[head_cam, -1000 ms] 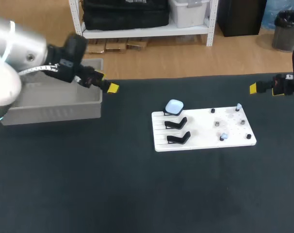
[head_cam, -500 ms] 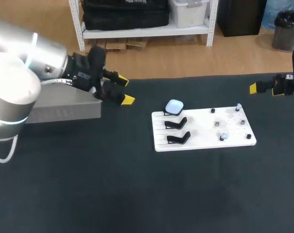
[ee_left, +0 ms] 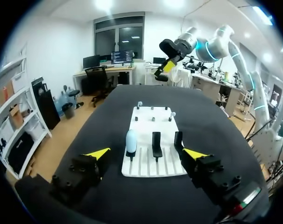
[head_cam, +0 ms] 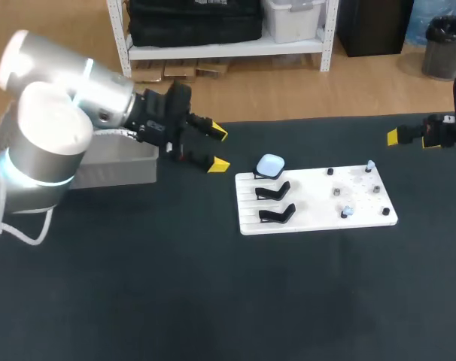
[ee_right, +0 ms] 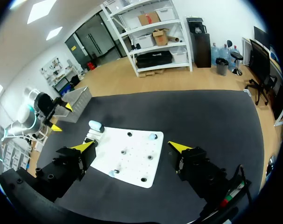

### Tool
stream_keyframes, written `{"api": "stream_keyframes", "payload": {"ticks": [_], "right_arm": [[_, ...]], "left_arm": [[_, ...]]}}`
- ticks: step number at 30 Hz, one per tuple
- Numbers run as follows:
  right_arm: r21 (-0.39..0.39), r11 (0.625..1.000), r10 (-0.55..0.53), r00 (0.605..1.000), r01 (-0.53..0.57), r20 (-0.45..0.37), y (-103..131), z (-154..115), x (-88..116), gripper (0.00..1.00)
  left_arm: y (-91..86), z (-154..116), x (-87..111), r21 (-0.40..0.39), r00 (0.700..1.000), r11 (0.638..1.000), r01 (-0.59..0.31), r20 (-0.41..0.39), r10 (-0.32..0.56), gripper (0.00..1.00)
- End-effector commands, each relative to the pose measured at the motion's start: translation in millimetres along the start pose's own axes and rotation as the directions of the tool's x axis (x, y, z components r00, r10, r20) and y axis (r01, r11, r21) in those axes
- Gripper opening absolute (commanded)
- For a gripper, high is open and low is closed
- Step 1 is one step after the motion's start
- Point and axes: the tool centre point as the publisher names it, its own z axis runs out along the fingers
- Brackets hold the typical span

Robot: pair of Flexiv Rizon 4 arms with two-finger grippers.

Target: Pick up each earbud case from the left stands, insert the matching earbuds, close the lid, and place the case in the box.

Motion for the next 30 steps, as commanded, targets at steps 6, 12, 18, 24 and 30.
{"api": "stream_keyframes", "payload": {"ticks": [6,12,18,24,30], "right_arm": [[0.003,1.000,0.000,1.000,0.000,-0.001,1,0,0,1.00],[0.003,1.000,0.000,1.000,0.000,-0.001,1,0,0,1.00],[0.003,1.000,0.000,1.000,0.000,-0.001,1,0,0,1.00],[0.003,1.000,0.000,1.000,0.000,-0.001,1,0,0,1.00],[0.003,1.000,0.000,1.000,0.000,-0.001,1,0,0,1.00]], "left_arm": [[9.6,24,8.7,0.131,1.000,0.991,0.007,-0.003,-0.007,1.00],[16.0,40,13.7,0.137,1.000,0.990,0.008,-0.001,-0.008,1.00],[18.0,52,15.6,0.146,1.000,0.989,-0.001,0.010,0.000,0.93],[20.6,61,16.1,0.156,1.000,0.988,-0.010,0.015,0.007,0.75],[25.9,74,17.4,0.153,1.000,0.988,-0.022,0.016,0.020,0.47]]}}
